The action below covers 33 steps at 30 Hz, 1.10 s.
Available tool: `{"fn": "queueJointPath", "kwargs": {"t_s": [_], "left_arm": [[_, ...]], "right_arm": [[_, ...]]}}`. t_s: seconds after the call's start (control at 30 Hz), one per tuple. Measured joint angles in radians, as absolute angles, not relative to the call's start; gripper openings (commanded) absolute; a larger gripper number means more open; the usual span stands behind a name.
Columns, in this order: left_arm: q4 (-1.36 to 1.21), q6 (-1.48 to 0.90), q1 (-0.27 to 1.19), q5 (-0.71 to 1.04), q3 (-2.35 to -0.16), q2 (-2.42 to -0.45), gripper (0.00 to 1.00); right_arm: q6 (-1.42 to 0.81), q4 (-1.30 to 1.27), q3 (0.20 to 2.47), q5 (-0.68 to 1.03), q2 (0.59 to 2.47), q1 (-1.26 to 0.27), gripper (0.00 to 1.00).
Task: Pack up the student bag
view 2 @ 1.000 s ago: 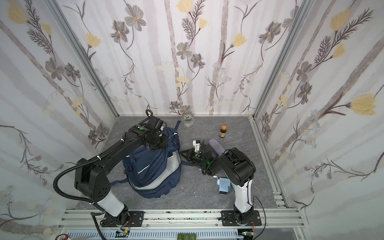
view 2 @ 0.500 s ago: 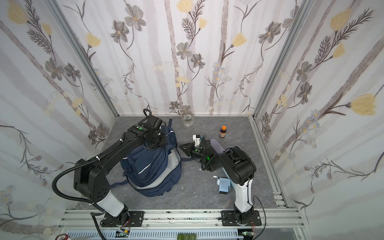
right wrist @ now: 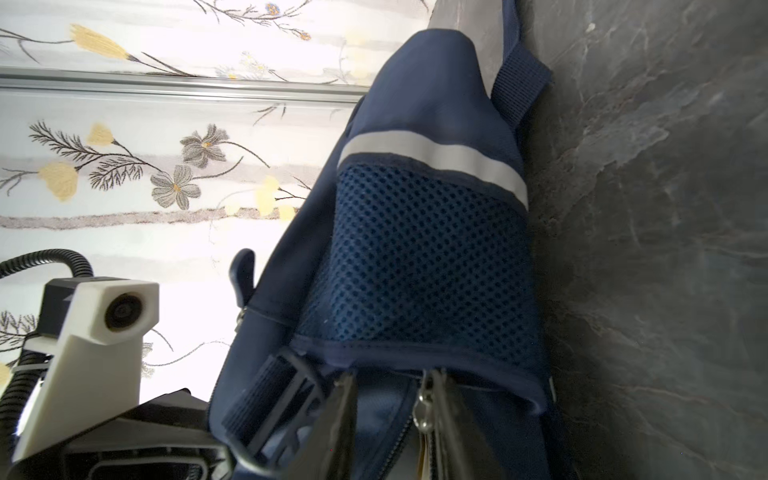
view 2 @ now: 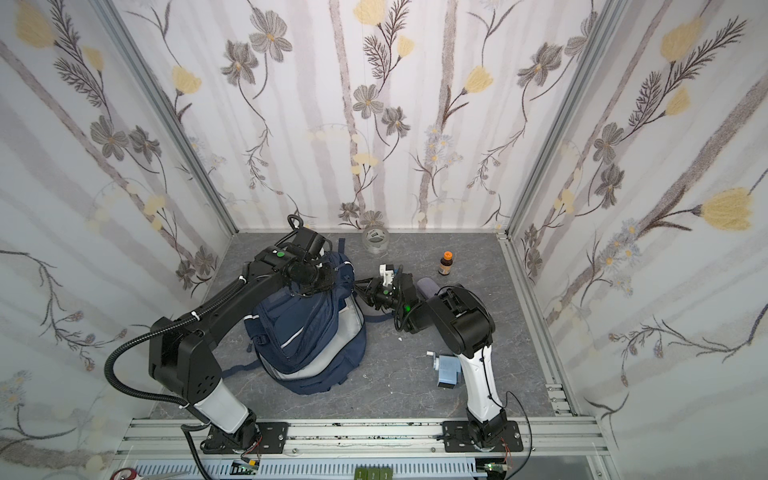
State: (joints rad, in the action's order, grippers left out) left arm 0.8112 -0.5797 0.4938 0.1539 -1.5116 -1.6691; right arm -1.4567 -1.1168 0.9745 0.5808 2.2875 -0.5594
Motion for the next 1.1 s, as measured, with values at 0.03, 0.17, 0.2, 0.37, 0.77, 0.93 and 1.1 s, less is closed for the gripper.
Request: {"fn": "queueJointPath", "kwargs": {"t_s": [0.03,0.17,0.2,0.37,0.77,0.93,1.1], "left_arm": [[0.812,-0.58,0.494,0.154,-1.514,-1.671,0.0],[0.817,-0.58,0.494,0.158,-1.517,-1.677,0.0],[0.818,-0.58,0.494,0.159,-1.52,-1.68,0.0],[0.819,-0.583,0.495,0.162,-1.523,-1.686,0.0],[0.842,-0.583,0.498,0.175,-1.576,-1.728,0.0],[0.85,-0.582,0.5,0.177,-1.591,-1.741,0.0],[0.859,-0.578,0.502,0.178,-1.593,-1.747,0.0]], "right_arm": [[-1.456,-1.112,0.978,0.581,2.292,-0.559,0.31],[-1.445,-1.105,0.984,0.585,2.3,-0.559,0.34],[-1.445,-1.102,0.986,0.587,2.304,-0.559,0.35],[-1.438,-1.069,1.035,0.603,2.337,-0.558,0.38],[-1.383,-0.939,1.183,0.621,2.39,-0.555,0.28],[-1.375,-0.934,1.189,0.63,2.406,-0.551,0.17],[-1.368,-0.95,1.153,0.646,2.406,-0.546,0.08]]}}
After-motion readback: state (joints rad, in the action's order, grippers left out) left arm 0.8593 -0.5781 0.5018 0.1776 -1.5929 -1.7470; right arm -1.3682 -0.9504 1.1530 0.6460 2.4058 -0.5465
